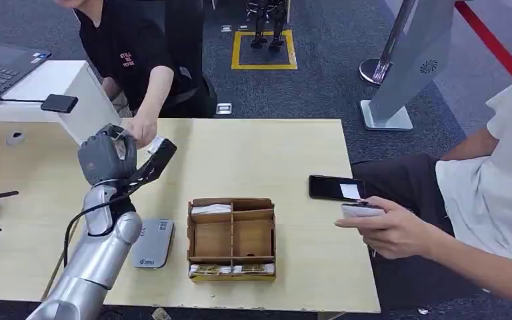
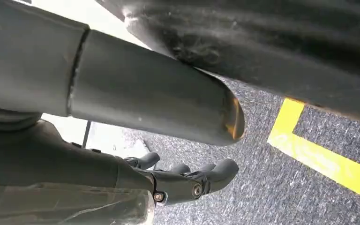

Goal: Pass the card to the sensor for recognition and then transmit it.

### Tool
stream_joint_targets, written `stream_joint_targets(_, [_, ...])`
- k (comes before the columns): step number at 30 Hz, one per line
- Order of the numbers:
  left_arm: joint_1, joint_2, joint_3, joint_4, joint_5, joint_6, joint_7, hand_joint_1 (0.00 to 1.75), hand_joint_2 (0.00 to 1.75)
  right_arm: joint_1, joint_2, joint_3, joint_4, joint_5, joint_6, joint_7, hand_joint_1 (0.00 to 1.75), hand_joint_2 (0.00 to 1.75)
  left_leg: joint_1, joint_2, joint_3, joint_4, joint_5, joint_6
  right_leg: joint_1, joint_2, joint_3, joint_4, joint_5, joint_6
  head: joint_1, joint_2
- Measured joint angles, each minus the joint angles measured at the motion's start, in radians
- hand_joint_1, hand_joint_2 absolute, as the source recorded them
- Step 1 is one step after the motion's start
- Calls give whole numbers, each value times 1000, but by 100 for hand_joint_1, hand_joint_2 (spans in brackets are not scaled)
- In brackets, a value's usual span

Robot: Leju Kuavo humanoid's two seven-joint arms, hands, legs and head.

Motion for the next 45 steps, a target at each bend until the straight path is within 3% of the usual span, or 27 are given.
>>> stream_joint_targets(3, [0,-3,5,6,9,-2,-6,175,175,0,-1,2,1,0,0,1,0,0,0,0,0,0,0,0,0,0,0,0,0,0,0,0])
stream_joint_targets(4, [1,-5,5,7,13,-4,-10,0,175,0,-1,2,1,0,0,2,0,0,0,0,0,0,0,0,0,0,0,0,0,0,0,0])
stream_joint_targets(12, [56,-34,7,-34,140,-28,-81,0,175,1,-1,2,1,-15,-2,7,0,0,0,0,0,0,0,0,0,0,0,0,0,0,0,0])
stream_joint_targets(18, [177,-58,-29,-237,335,-48,-152,0,175,10,2,1,-1,-39,-3,7,0,0,0,0,0,0,-1,0,0,0,0,0,0,0,0,0])
stream_joint_targets(27, [331,-55,-98,-507,676,-80,-266,0,175,23,16,-12,-25,-52,-3,3,0,0,0,0,0,0,-1,0,0,0,-1,0,0,0,0,0])
stream_joint_targets(28, [345,-53,-103,-531,706,-90,-276,0,0,25,18,-14,-28,-52,-3,1,0,0,0,0,0,0,-1,0,0,0,-1,0,0,0,0,0])
stream_joint_targets(31, [385,-46,-117,-587,786,-130,-296,0,0,27,23,-19,-35,-53,-3,-3,0,0,0,0,0,0,-1,0,0,0,-1,0,0,0,0,0])
stream_joint_targets(39, [502,-8,-167,-718,1106,-367,-323,0,0,34,27,-53,-53,-53,10,-21,0,0,0,0,-1,0,-1,0,0,0,-1,0,-1,0,0,0])
stream_joint_targets(41, [533,4,-183,-739,1142,-430,-323,0,0,35,27,-61,-57,-52,14,-23,0,0,0,0,-1,0,-1,0,0,0,-1,0,-1,0,0,0])
stream_joint_targets(45, [597,20,-216,-780,1213,-481,-344,0,0,37,30,-79,-65,-53,23,-29,0,0,0,0,-1,0,-2,0,0,0,-1,0,-1,0,0,0])
